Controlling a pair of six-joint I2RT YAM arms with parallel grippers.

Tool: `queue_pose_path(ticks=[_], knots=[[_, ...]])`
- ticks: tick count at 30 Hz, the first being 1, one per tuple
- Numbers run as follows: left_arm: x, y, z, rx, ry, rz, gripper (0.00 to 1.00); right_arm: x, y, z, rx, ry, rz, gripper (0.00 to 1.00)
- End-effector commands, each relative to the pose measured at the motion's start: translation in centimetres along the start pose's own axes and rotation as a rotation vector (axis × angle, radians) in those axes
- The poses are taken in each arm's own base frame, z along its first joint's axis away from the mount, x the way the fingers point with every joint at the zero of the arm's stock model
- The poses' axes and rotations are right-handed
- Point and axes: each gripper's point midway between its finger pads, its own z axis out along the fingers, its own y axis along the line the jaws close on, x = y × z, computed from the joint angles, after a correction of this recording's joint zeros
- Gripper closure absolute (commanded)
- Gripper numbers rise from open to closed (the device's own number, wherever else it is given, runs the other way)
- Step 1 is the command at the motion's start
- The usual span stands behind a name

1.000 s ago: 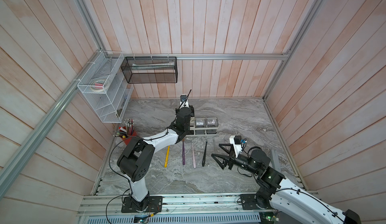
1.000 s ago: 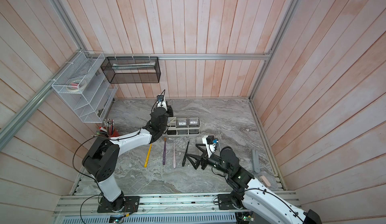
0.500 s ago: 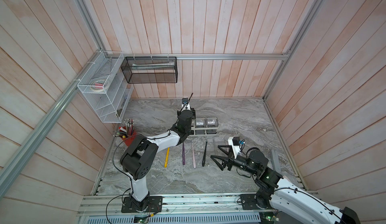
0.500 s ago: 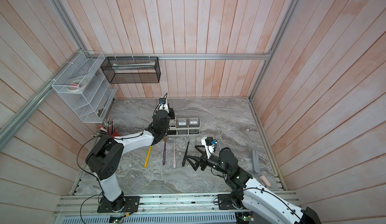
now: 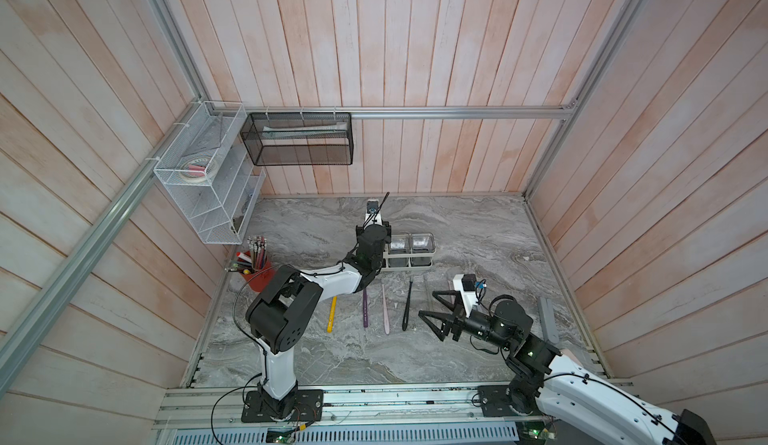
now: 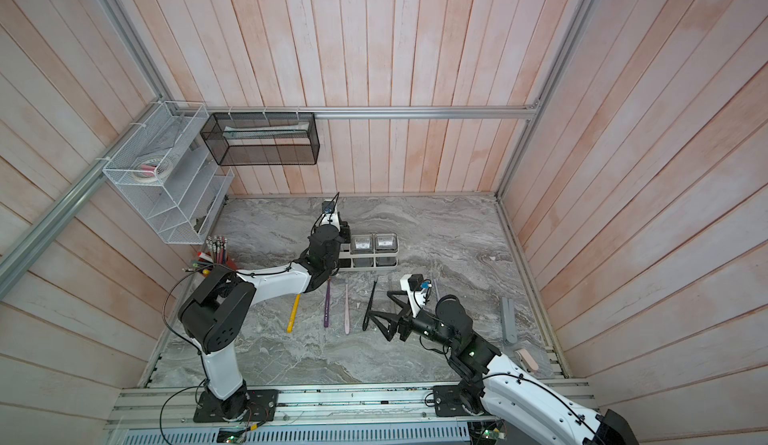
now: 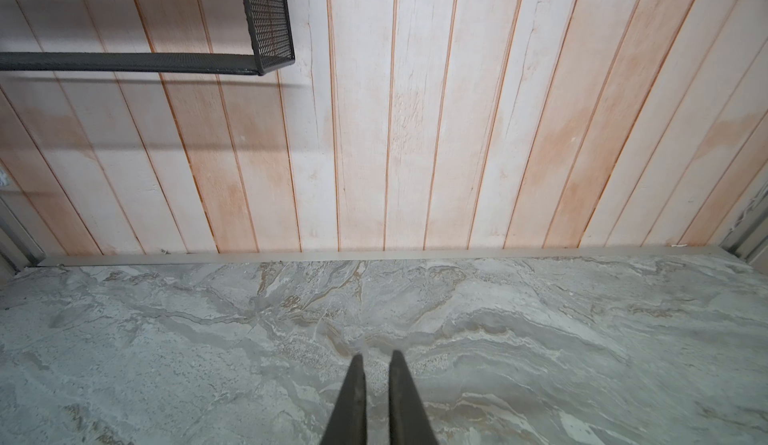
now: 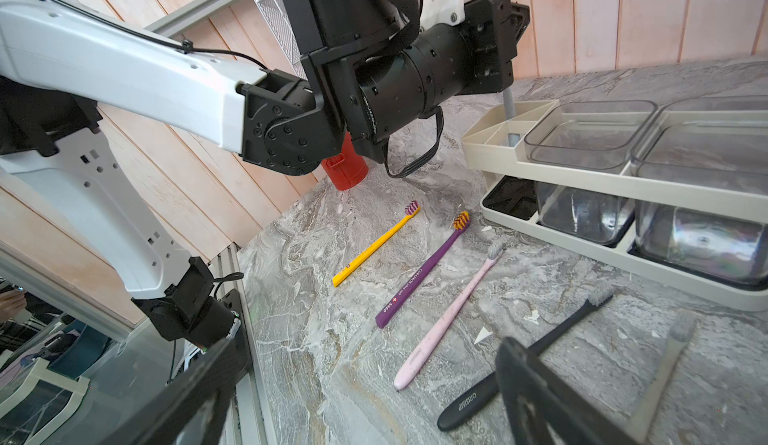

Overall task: Place the toothbrush into the toothbrush holder
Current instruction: Place the toothbrush in the toothbrush holder.

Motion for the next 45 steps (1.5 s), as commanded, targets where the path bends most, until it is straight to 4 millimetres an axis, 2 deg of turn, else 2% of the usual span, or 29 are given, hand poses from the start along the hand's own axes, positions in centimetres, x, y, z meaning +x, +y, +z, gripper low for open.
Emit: queue_pose_path(ticks=[1, 15, 19, 29, 34, 38, 45], knots=[[1.0, 0.1, 0.0, -0.014, -0.001, 0.015, 1.00, 0.0, 0.2, -0.1, -0.022, -0.012, 0.007, 0.02], [2.5, 0.4, -0.1, -0.031, -0.005, 0.062, 0.99, 0.6, 0.2, 0.3, -0.035, -0.003, 0.011, 0.02], [2.6, 0.4, -0.1, -0.031, -0.003, 0.062, 0.96, 0.5, 0.2, 0.3, -0.038, -0.003, 0.012, 0.02], [3.0, 0.7, -0.2, -0.040, -0.007, 0.073, 0.78, 0.8, 0.2, 0.4, -0.046, 0.004, 0.019, 0.02], [2.9, 0.6, -0.1, -0.041, -0.012, 0.074, 0.74, 0.9, 0.2, 0.4, -0.046, 0.002, 0.019, 0.02], [2.7, 0.6, -0.2, -0.040, -0.014, 0.074, 0.60, 0.8, 0.3, 0.4, -0.049, 0.003, 0.020, 0.02], [1.9, 0.6, -0.2, -0.041, -0.025, 0.072, 0.48, 0.7, 0.4, 0.4, -0.054, 0.000, 0.021, 0.02]])
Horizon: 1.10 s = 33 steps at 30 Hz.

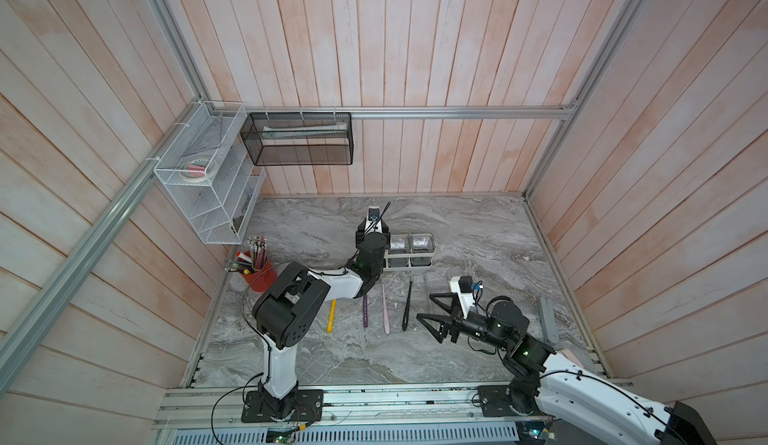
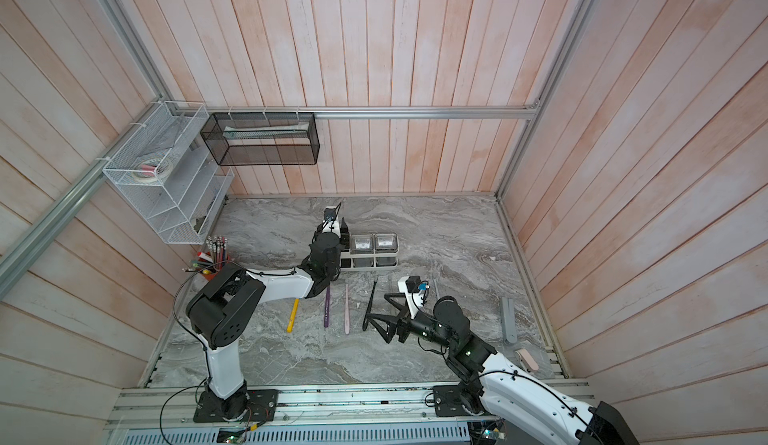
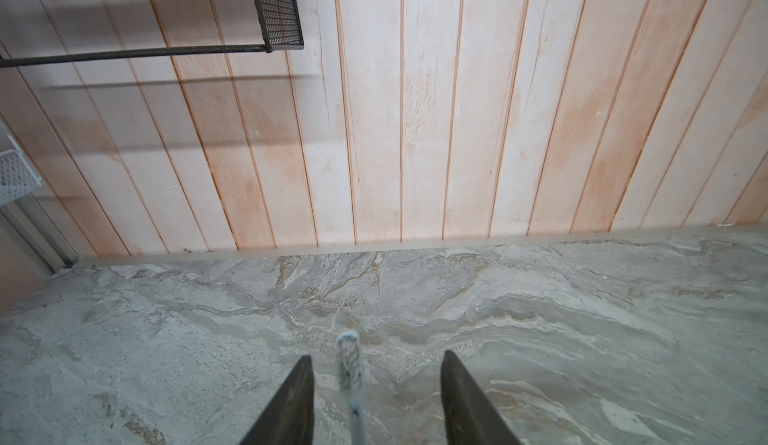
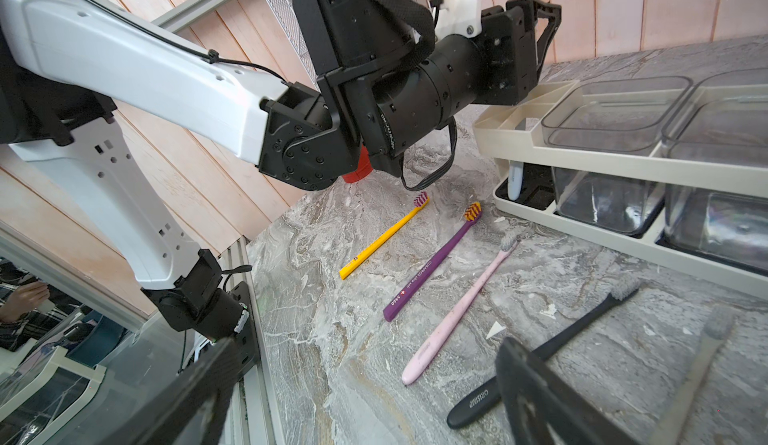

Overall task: Place the toothbrush into the toothbrush holder
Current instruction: Place the toothbrush in the toothbrush holder, then pick up the toothbrush from the center of the board.

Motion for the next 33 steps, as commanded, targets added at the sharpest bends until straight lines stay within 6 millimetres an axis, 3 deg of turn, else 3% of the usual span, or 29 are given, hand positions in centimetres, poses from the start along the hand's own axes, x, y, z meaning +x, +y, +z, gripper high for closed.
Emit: queue_pose_path(ticks=[1, 8, 16, 21, 28, 33], knots=[[-0.4, -0.1, -0.1, -0.002, -0.011, 0.001, 0.47, -0.3, 0.4, -0.1, -0.023, -0.014, 0.004, 0.02], [-1.8, -0.1, -0.3, 0.005, -0.032, -0.004, 0.40, -0.6, 0.6, -0.1, -0.028, -0.019, 0.002, 0.02], [-4.6, -0.8, -0.8, 0.040, -0.065, -0.020, 0.26, -0.9, 0.8, 0.0, -0.032, -0.021, 0.005, 0.02], [-6.5, -1.0, -1.6, 0.059, -0.090, -0.041, 0.06, -1.0, 0.3, 0.1, -0.003, -0.024, 0.014, 0.02], [-9.7, -0.9, -2.8, 0.096, -0.084, -0.073, 0.00, -0.8, -0.9, 0.9, 0.063, 0.022, 0.054, 0.02], [-10.6, 0.6, -4.6, 0.094, -0.001, -0.101, 0.00, -0.4, -2.6, 1.6, 0.159, 0.069, 0.091, 0.02]])
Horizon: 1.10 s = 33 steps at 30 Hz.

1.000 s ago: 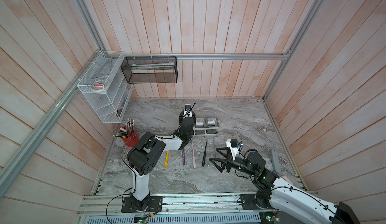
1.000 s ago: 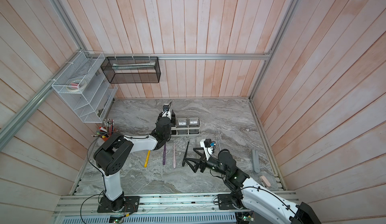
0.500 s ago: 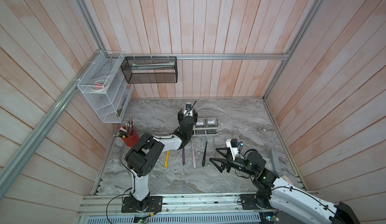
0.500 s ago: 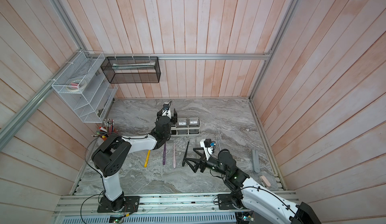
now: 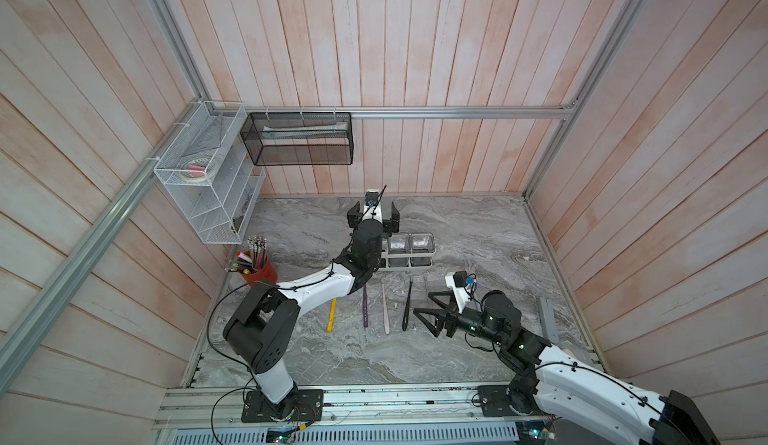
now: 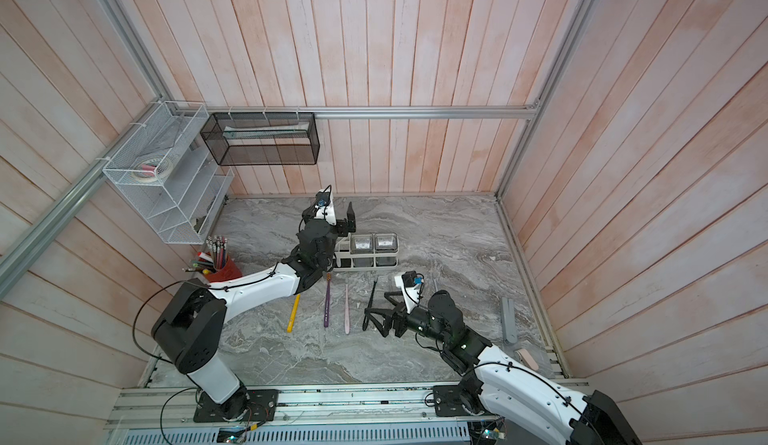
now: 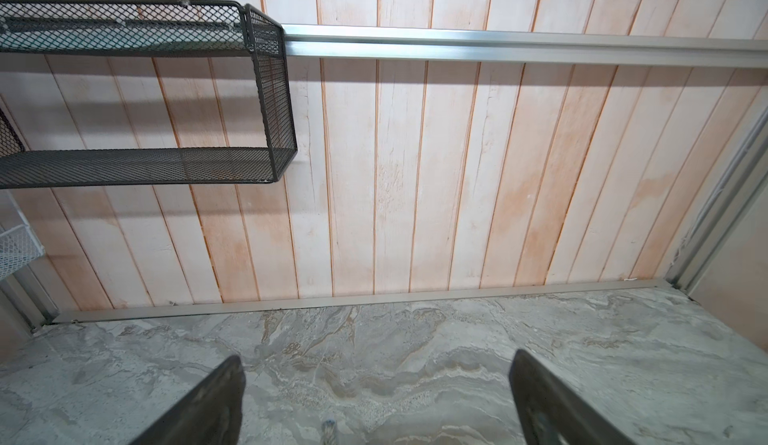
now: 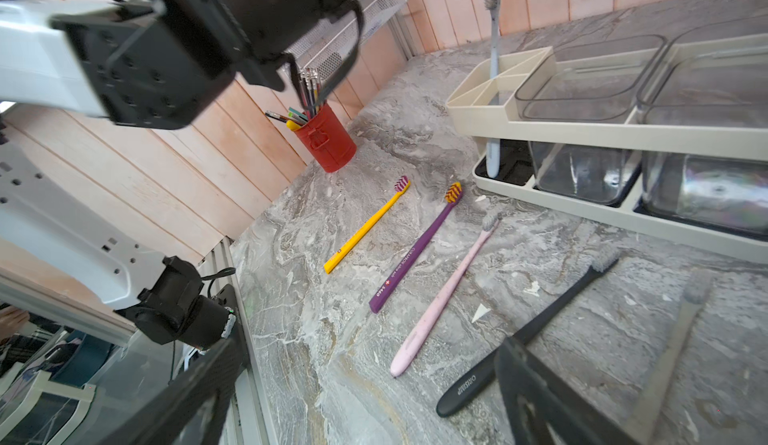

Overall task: Place the toothbrush into the toothbrush holder
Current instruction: Pick up the toothbrush from the center of the board.

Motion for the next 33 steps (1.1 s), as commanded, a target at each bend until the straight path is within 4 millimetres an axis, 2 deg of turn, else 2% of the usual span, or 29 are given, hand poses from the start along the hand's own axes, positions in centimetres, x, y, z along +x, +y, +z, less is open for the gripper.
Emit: queue_pose_path(ticks=[1, 6, 10, 13, 16, 19, 25, 33], knots=[[-0.8, 0.8, -1.5, 0.004, 0.080, -0.041, 0.00, -0.6, -1.0, 0.6, 0.072, 0.018, 0.031, 0.02], [-0.4, 3.7, -4.3, -0.035, 0.216, -0.146, 0.00, 0.0, -1.7, 2.1, 0.102, 0.079, 0.085, 0.02], [0.6, 6.2, -7.2, -0.075, 0.317, -0.228, 0.00, 1.0, -3.3, 3.7, 0.184, 0.150, 0.121, 0.02], [2.3, 8.4, -9.4, -0.135, 0.418, -0.277, 0.00, 1.8, -4.2, 5.2, 0.234, 0.198, 0.151, 0.03], [4.6, 10.3, -11.4, -0.175, 0.531, -0.311, 0.00, 2.5, -4.1, 7.5, 0.269, 0.245, 0.136, 0.05], [6.6, 11.5, -13.0, -0.191, 0.626, -0.345, 0.00, 2.8, -4.2, 9.6, 0.301, 0.292, 0.122, 0.07], [9.3, 13.2, -15.8, -0.239, 0.698, -0.356, 0.00, 2.7, -5.8, 11.5, 0.409, 0.315, 0.112, 0.13], [11.2, 15.3, -18.0, -0.329, 0.754, -0.375, 0.00, 4.3, -6.9, 13.4, 0.523, 0.385, 0.059, 0.20]])
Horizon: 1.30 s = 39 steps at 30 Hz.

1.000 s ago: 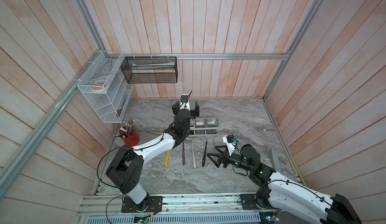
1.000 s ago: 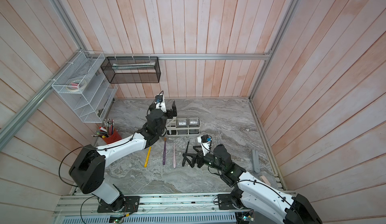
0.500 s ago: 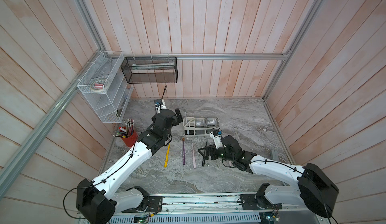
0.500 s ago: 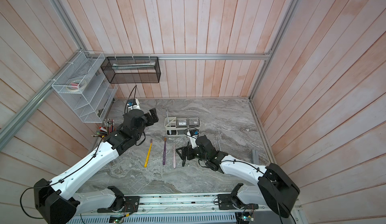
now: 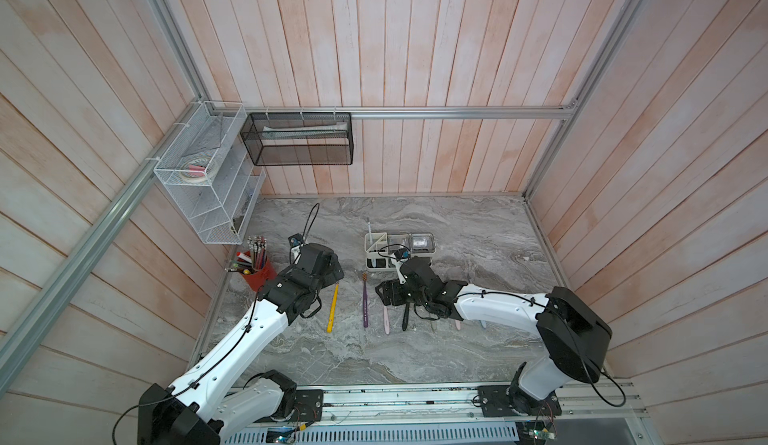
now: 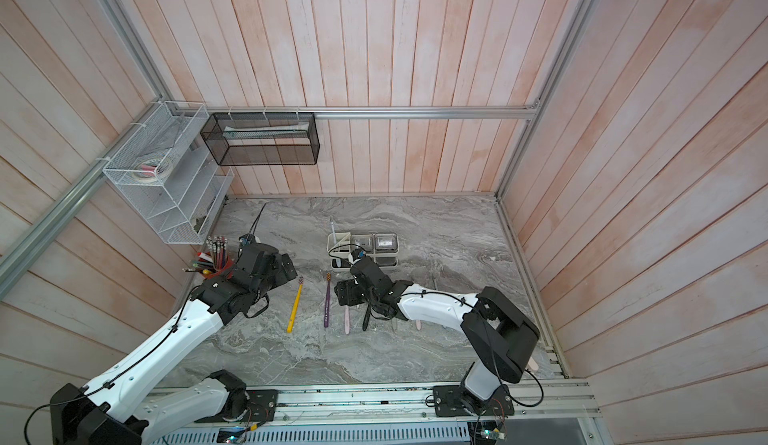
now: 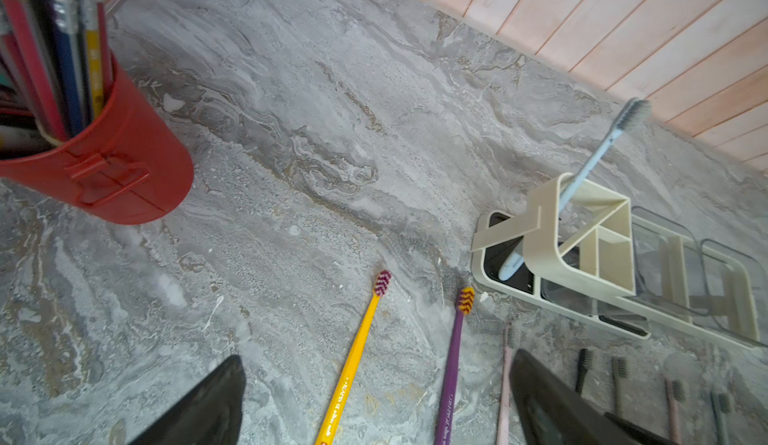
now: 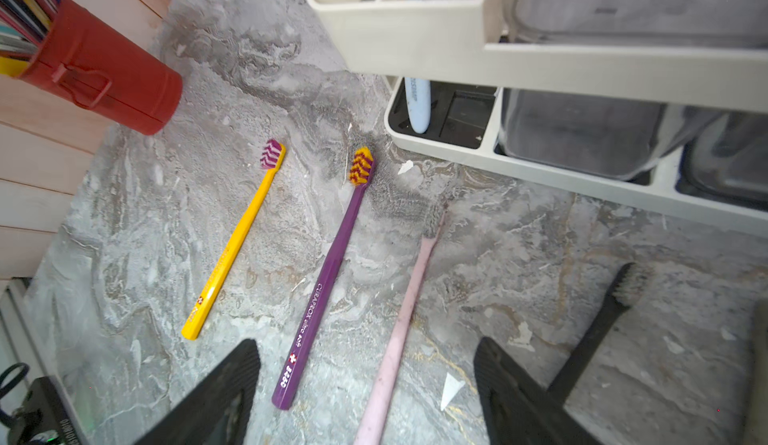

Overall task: Place the toothbrush into the toothbrush holder
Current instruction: Pick up the toothbrush from the center of the board.

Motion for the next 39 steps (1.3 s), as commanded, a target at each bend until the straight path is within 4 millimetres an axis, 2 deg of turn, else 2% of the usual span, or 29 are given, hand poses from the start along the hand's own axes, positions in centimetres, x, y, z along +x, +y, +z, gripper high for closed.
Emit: queue_pose_path(ticks=[1, 8, 11, 13, 18, 23, 29, 34, 39], knots=[[1.4, 1.7, 0.0, -0.041, 0.043, -0.026, 0.00, 1.0, -1.6, 0.8, 0.101, 0.040, -0.015, 0.21], [2.7, 3.0, 0.7, -0.047, 0.088, -0.049, 0.00, 1.9, -2.2, 2.6, 0.165, 0.080, -0.038, 0.28], [2.7, 3.3, 0.6, -0.046, 0.086, -0.055, 0.00, 2.3, -2.6, 3.3, 0.192, 0.108, -0.043, 0.31], [2.6, 3.5, 0.4, -0.046, 0.077, -0.057, 0.00, 2.4, -2.6, 3.6, 0.202, 0.118, -0.052, 0.37], [2.5, 3.7, 0.3, -0.051, 0.071, -0.060, 0.00, 2.3, -2.4, 4.0, 0.233, 0.119, -0.071, 0.38], [2.6, 4.1, 0.5, -0.065, 0.075, -0.061, 0.00, 1.8, -0.2, 4.0, 0.208, 0.106, -0.106, 0.38], [2.5, 4.9, 0.5, -0.082, 0.079, -0.076, 0.00, 1.9, 1.3, 5.6, 0.184, 0.125, -0.126, 0.38], [1.8, 5.1, 0.0, -0.079, 0.060, -0.091, 0.00, 1.0, 3.1, 6.6, 0.155, 0.116, -0.139, 0.38], [1.6, 5.5, -0.1, -0.080, 0.056, -0.098, 0.00, 0.6, 2.9, 7.4, 0.193, 0.112, -0.156, 0.38]])
